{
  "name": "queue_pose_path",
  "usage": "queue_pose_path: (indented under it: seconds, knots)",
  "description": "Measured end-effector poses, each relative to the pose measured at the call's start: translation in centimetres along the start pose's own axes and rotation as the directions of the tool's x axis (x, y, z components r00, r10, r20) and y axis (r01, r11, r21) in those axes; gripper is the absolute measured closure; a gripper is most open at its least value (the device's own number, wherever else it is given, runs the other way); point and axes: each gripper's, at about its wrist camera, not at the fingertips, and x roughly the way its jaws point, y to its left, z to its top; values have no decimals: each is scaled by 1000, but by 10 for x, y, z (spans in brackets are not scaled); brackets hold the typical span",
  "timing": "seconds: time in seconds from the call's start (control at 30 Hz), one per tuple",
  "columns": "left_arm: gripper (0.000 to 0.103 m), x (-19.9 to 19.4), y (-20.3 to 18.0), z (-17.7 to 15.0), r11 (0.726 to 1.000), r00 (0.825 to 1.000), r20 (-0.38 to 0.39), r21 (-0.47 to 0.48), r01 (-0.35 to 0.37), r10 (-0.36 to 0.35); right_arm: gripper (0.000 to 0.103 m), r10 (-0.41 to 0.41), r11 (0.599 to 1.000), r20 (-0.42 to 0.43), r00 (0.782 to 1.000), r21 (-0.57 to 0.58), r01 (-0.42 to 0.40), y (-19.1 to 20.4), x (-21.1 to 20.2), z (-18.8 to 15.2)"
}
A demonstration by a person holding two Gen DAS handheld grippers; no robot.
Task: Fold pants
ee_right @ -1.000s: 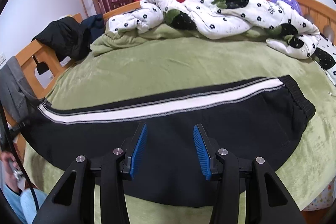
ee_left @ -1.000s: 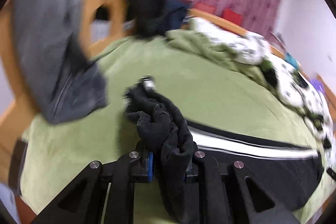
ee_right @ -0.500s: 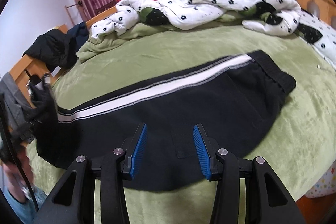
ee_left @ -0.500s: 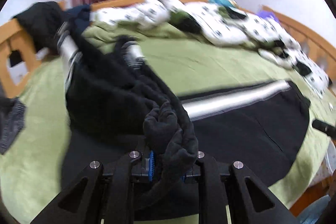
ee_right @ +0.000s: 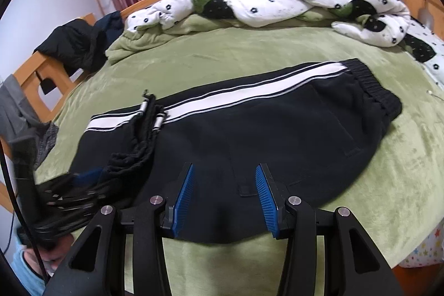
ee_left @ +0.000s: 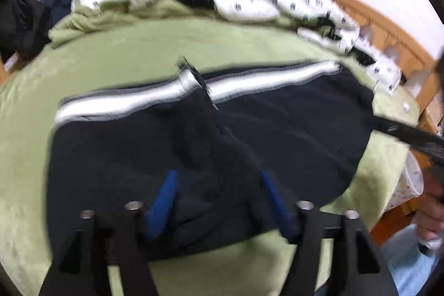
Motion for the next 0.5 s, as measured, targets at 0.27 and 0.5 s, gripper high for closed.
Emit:
queue_pose_path:
  seconds: [0.27,0.5]
  knots:
    - [31,-58,105,-20,958,968,4,-140,-249,252,57,116,992,-86,990,-44,-120,66,37,10]
    - [31,-50,173,-66,926,985,-80,-338,-169,150,58,83,994,-188,979,-59,-96,102,107,-7]
